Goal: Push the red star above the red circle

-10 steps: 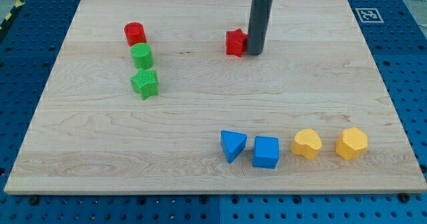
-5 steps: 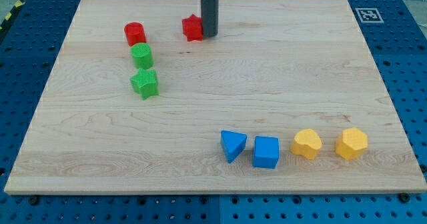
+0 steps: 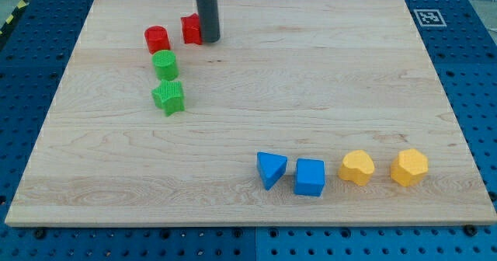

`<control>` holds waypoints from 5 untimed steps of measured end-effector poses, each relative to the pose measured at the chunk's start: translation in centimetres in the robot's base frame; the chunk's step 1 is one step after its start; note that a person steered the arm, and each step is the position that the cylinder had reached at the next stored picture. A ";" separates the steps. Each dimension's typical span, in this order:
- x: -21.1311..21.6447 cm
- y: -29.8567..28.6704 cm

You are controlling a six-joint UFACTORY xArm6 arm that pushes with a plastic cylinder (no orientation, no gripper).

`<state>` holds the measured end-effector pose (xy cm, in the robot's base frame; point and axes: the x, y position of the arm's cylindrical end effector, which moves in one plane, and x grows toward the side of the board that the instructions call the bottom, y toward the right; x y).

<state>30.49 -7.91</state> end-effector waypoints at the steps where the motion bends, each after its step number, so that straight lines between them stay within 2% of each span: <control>1: -0.1 -1.6; 5: -2.4 -4.8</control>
